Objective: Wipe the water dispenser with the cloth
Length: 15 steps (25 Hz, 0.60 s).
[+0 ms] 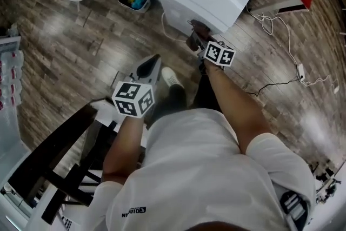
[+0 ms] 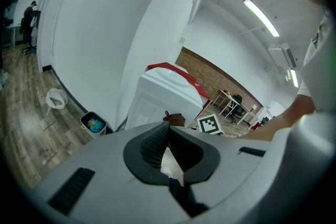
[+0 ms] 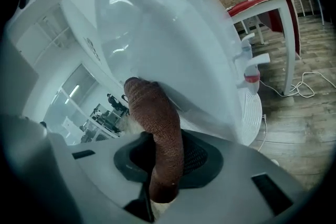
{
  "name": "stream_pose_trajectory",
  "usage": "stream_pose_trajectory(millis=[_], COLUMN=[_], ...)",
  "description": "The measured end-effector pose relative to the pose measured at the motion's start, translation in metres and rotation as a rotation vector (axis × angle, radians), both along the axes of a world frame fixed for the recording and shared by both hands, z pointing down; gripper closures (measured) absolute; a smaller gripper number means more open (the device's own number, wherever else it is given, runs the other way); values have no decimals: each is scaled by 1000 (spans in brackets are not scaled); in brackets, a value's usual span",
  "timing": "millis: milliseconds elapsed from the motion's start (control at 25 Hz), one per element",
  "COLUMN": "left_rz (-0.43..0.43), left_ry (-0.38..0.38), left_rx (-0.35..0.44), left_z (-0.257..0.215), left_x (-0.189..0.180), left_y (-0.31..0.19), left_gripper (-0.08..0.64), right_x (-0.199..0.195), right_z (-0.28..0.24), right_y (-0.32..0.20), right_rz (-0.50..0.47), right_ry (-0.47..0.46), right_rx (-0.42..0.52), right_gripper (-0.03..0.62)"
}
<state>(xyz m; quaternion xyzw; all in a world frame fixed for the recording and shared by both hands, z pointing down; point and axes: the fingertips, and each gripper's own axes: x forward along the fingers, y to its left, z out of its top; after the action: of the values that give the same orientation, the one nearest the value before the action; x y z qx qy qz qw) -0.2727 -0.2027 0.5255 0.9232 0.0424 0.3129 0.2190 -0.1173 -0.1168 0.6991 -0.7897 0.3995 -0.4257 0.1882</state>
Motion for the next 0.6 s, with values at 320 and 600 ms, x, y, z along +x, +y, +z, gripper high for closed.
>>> stream_pose_trajectory(millis=[320,600], left_rz=[-40,-69], left_ry=[-91,-133], left_rx=[-15,-17], left_z=[30,40], left_x=[-31,-46], left_y=[-9,-17], left_gripper=[560,560], right_x=[2,0], right_z=[75,126], right_y=[-6,-13], right_rz=[42,76], right_ry=[-53,-117], right_rx=[-84,-135], right_gripper=[506,506])
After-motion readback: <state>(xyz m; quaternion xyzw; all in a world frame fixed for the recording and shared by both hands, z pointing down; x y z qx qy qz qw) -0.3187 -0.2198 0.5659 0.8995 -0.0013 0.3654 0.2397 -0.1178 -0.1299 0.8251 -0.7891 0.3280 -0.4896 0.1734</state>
